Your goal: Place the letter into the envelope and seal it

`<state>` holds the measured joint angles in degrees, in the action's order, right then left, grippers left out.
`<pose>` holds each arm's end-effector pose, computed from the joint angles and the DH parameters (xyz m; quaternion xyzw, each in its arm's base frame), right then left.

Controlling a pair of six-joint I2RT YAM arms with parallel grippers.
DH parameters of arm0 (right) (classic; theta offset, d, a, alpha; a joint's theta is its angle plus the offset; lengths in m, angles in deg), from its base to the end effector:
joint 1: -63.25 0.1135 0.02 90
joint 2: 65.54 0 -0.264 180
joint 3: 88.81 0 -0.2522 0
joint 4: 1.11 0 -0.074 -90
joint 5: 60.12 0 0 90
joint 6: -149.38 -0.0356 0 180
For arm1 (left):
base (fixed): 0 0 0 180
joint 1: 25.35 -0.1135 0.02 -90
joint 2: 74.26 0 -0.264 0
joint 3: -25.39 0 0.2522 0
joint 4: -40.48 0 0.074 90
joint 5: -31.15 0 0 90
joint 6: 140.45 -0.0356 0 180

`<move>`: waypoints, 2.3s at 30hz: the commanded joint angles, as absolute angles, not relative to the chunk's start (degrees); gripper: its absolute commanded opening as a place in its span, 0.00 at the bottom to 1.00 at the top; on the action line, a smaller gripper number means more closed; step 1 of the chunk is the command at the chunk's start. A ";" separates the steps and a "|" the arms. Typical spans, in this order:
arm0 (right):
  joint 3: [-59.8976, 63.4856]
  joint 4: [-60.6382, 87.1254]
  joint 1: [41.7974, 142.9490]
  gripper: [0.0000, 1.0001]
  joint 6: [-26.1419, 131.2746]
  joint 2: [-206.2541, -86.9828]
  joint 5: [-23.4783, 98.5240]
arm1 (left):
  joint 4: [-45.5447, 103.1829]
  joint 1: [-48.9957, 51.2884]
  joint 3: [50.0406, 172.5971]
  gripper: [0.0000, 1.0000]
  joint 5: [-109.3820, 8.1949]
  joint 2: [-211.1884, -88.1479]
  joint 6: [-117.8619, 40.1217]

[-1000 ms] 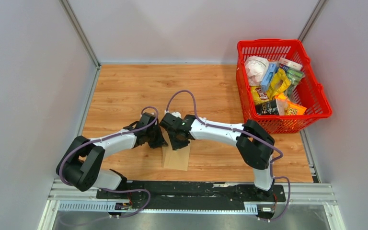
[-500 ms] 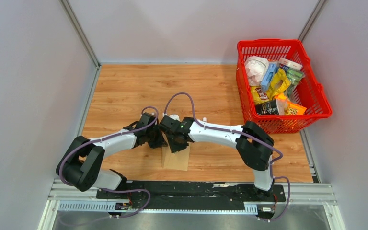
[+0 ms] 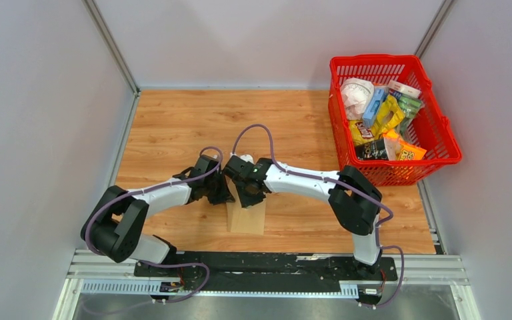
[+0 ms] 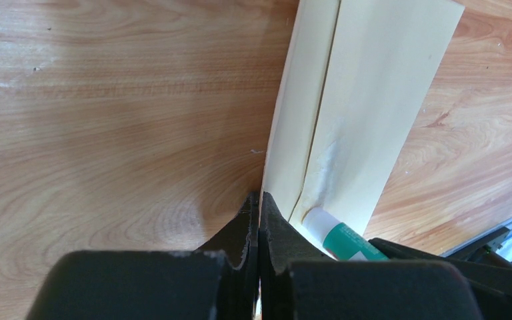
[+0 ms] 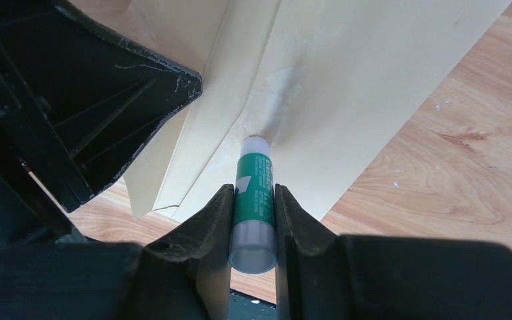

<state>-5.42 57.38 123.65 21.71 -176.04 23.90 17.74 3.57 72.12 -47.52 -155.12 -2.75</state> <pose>0.1961 0.3376 0.1960 -0.1866 0.9691 0.0817 0.1392 0.2122 -0.1253 0.1414 -0.1279 0.9456 -0.2501 0.1640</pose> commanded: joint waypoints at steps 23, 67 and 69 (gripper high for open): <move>-12.13 62.22 118.53 0.00 26.25 -184.37 18.63 | 17.84 3.39 72.64 0.00 -48.39 -158.20 -4.40; -6.16 63.27 124.24 0.00 22.99 -174.61 26.19 | 19.68 3.39 69.73 0.00 -53.85 -154.07 0.88; -6.33 63.45 123.98 0.00 22.82 -173.56 26.37 | 19.51 3.39 69.91 0.00 -53.58 -154.15 0.44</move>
